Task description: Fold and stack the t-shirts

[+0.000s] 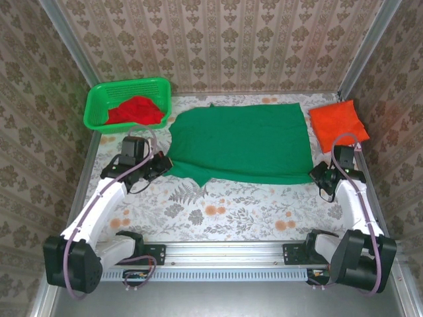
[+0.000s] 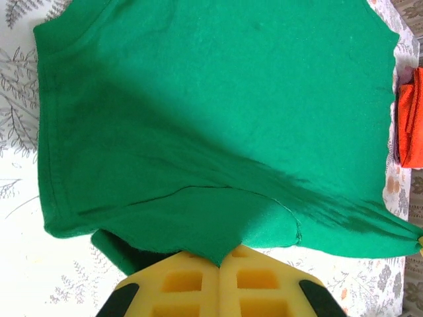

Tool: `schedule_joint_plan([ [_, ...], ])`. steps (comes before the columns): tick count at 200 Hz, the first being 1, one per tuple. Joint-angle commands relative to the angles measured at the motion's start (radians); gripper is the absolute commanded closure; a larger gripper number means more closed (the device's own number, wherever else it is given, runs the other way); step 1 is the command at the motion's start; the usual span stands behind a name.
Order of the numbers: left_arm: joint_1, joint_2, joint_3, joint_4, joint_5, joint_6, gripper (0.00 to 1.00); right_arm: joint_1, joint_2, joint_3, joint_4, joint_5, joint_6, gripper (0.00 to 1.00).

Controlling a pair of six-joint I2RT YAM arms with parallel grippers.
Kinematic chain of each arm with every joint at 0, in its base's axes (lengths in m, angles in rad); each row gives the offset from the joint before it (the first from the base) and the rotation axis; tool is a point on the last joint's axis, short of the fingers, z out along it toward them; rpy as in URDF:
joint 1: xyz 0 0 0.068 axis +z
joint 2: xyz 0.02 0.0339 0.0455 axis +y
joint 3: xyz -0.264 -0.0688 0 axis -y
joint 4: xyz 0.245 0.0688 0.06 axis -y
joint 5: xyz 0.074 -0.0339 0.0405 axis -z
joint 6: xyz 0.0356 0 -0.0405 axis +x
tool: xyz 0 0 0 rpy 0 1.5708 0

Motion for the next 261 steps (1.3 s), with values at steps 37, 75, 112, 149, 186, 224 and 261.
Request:
schedule_joint_plan([
  [37, 0.016, 0.208, 0.197, 0.009, 0.057, 0.135, 1.00, -0.007, 0.140, 0.114, 0.006, -0.006, -0.069, 1.00],
  [75, 0.018, 0.354, 0.310, 0.015, 0.052, 0.200, 1.00, -0.007, 0.227, 0.176, 0.026, 0.000, -0.092, 1.00],
  [112, 0.019, 0.460, 0.419, -0.005, 0.047, 0.265, 1.00, -0.007, 0.288, 0.239, 0.036, 0.002, -0.104, 1.00],
  [149, 0.032, 0.545, 0.507, -0.057, 0.030, 0.329, 1.00, -0.006, 0.342, 0.277, 0.041, 0.009, -0.111, 1.00],
  [186, 0.054, 0.595, 0.568, -0.117, 0.025, 0.380, 1.00, -0.006, 0.364, 0.285, 0.047, 0.000, -0.107, 0.99],
  [224, 0.068, 0.648, 0.609, -0.118, 0.031, 0.401, 1.00, -0.001, 0.403, 0.291, 0.046, -0.003, -0.110, 0.99],
  [261, 0.077, 0.684, 0.649, -0.130, 0.028, 0.422, 1.00, 0.000, 0.438, 0.312, 0.089, 0.004, -0.111, 0.99],
])
